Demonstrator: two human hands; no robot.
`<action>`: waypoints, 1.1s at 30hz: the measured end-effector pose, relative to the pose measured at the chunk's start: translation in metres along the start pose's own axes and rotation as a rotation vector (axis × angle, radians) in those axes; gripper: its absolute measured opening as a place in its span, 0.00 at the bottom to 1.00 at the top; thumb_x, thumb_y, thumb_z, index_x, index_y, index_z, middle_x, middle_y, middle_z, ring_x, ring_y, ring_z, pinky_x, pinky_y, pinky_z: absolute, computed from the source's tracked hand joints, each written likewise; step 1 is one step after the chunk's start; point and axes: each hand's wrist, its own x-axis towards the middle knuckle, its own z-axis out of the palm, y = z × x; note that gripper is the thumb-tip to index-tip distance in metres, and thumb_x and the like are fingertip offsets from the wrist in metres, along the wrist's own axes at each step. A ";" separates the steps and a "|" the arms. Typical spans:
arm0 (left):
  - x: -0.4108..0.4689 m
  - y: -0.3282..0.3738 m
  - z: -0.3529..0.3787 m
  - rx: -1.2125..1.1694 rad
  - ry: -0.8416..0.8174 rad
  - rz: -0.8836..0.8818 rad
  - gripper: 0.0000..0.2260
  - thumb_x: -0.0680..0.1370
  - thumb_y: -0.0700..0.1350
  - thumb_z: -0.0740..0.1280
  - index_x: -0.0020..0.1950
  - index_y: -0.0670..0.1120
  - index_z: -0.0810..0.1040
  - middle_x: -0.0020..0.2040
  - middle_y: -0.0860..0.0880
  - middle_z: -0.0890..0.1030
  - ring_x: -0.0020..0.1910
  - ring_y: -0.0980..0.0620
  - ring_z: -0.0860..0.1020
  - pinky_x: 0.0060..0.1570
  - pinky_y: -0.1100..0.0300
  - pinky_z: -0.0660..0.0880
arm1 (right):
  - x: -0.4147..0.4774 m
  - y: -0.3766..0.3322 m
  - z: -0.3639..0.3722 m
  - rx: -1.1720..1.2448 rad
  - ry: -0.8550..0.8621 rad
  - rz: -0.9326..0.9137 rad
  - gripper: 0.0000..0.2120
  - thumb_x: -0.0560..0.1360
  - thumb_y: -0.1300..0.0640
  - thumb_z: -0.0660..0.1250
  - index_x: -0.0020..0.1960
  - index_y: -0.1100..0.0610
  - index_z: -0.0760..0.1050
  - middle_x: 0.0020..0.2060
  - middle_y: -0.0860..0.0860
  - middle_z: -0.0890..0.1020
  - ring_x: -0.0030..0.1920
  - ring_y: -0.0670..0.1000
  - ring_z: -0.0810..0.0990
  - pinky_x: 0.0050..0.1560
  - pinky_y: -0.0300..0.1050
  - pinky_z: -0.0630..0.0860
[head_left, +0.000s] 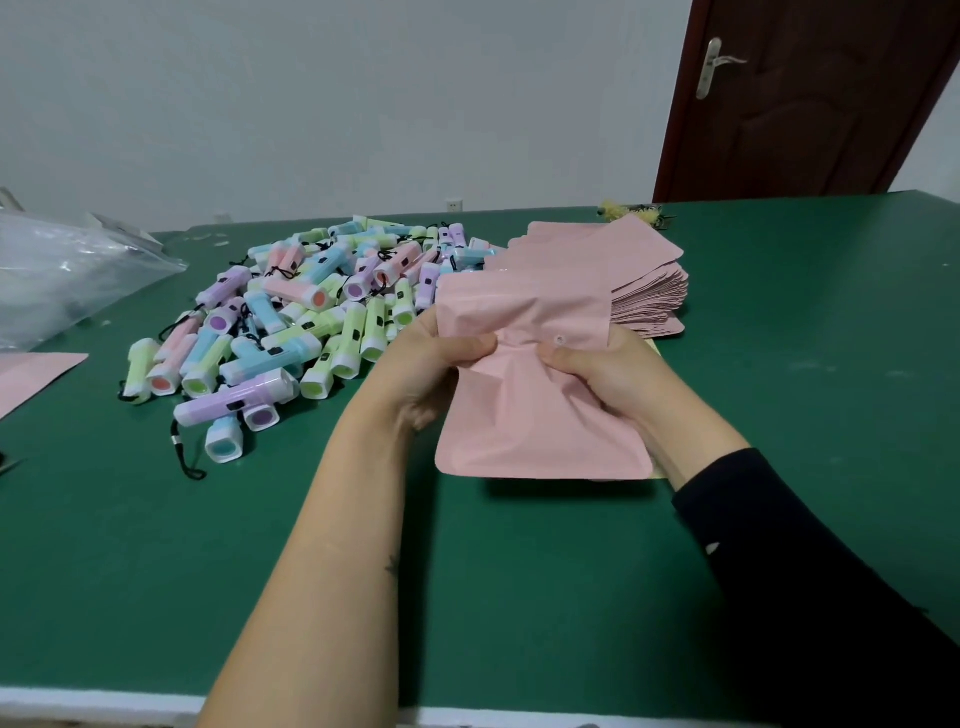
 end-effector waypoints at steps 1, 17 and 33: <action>0.000 0.000 0.001 -0.004 0.003 0.005 0.15 0.75 0.26 0.63 0.57 0.40 0.78 0.44 0.44 0.85 0.39 0.48 0.83 0.40 0.55 0.82 | 0.000 -0.001 -0.001 -0.027 0.003 -0.012 0.07 0.72 0.63 0.73 0.43 0.52 0.81 0.34 0.44 0.85 0.33 0.43 0.83 0.37 0.35 0.79; 0.010 0.003 -0.007 -0.597 0.474 0.150 0.11 0.81 0.34 0.62 0.61 0.40 0.76 0.42 0.45 0.86 0.42 0.48 0.85 0.50 0.47 0.81 | 0.001 -0.002 -0.012 0.504 -0.137 0.155 0.17 0.71 0.56 0.73 0.58 0.59 0.78 0.50 0.55 0.86 0.52 0.53 0.85 0.54 0.53 0.81; 0.013 -0.003 -0.010 -0.822 0.526 0.052 0.06 0.82 0.38 0.62 0.51 0.36 0.78 0.39 0.43 0.86 0.38 0.47 0.85 0.50 0.51 0.81 | 0.000 0.004 0.007 0.316 -0.098 0.191 0.08 0.80 0.55 0.65 0.56 0.57 0.77 0.52 0.52 0.85 0.52 0.52 0.85 0.57 0.54 0.80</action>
